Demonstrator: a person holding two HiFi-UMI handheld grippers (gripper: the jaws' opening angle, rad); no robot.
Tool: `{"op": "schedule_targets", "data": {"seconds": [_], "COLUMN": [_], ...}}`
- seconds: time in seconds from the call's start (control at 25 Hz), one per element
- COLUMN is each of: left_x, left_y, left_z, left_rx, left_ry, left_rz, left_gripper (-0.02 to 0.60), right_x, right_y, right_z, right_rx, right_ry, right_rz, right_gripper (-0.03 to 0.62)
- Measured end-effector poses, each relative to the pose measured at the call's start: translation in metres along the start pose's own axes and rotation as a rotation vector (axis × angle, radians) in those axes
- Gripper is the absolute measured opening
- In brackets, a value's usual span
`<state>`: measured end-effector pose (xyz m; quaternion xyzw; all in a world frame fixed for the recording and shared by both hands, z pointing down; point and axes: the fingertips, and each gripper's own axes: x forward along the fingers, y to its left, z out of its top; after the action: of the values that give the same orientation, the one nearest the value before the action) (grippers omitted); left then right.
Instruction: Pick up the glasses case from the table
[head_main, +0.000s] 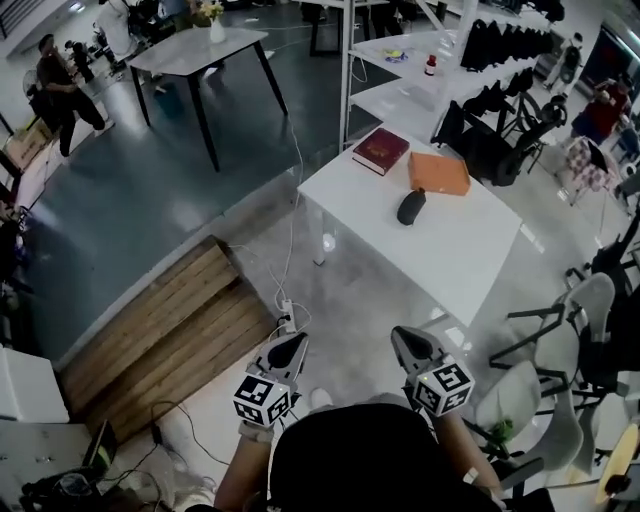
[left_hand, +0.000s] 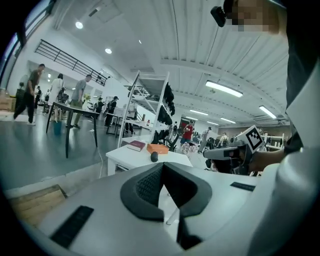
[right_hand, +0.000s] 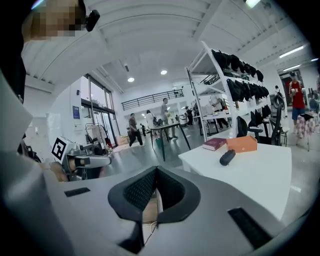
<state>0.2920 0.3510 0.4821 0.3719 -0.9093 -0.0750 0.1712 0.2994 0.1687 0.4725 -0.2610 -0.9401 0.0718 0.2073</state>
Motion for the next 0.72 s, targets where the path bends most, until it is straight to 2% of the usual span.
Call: {"op": "schedule_targets", "data": {"seconds": [0.12, 0.32, 0.56, 0.72], "left_x": [-0.012, -0.006, 0.049, 0.113], "left_y": [0.034, 0.064, 0.092, 0.111], "left_z": [-0.008, -0.007, -0.002, 0.012], "left_rx": [-0.038, -0.024, -0.017, -0.009], "left_ry": [-0.005, -0.015, 0.022, 0.056], "left_rz": [0.008, 0.017, -0.003, -0.025], "left_gripper": [0.017, 0.017, 0.017, 0.017], "right_x": [0.023, 0.049, 0.095, 0.123], "right_y": [0.013, 0.011, -0.029, -0.079], "right_z": [-0.006, -0.008, -0.003, 0.019], "right_rx": [-0.025, -0.029, 0.001, 0.019], "right_ry": [0.029, 0.041, 0.062, 0.060], "right_rz": [-0.009, -0.022, -0.017, -0.032], "right_gripper": [0.028, 0.028, 0.028, 0.029]}}
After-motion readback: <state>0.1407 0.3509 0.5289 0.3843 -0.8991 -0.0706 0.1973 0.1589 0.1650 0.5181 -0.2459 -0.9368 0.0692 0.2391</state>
